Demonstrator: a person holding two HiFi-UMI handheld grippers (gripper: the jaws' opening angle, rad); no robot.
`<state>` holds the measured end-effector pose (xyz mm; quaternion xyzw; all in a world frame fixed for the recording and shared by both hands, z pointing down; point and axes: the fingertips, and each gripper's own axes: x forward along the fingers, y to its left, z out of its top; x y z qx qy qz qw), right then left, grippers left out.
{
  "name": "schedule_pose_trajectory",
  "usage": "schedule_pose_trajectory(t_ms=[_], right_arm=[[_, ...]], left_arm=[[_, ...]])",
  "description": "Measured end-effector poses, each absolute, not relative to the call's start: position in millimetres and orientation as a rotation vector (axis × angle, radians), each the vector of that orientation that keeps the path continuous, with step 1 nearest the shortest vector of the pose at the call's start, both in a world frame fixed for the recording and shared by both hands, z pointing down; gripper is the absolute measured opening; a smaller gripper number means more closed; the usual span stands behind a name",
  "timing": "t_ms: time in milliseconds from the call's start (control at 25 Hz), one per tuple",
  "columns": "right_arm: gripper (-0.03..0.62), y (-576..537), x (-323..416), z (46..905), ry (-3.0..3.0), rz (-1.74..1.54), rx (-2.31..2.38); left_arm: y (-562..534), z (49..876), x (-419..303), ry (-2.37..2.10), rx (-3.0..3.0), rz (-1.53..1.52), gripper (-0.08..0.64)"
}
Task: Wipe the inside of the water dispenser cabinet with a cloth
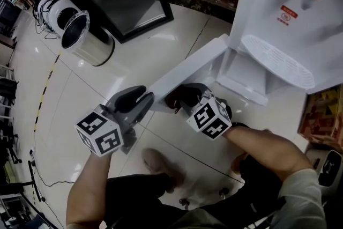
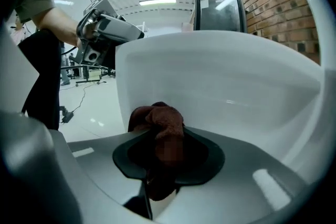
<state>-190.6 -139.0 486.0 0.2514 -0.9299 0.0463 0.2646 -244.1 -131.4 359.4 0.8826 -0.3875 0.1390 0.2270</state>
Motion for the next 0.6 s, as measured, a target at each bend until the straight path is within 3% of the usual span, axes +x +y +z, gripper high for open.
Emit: schedule_pose_trajectory(t_ms=[280,600], right_arm=[[0.110,-153.0,-178.8,496.0,-2.465,0.152,0.801],[0.110,-203.2,-99.8,509.5,-2.305,0.318,1.137]], left_arm=[[-135.2,360.0,-243.6,-1.077,2.432,0.368,0.120],[-136.5,359.9,-245.7,-1.086,2.420,0.366,0.118]])
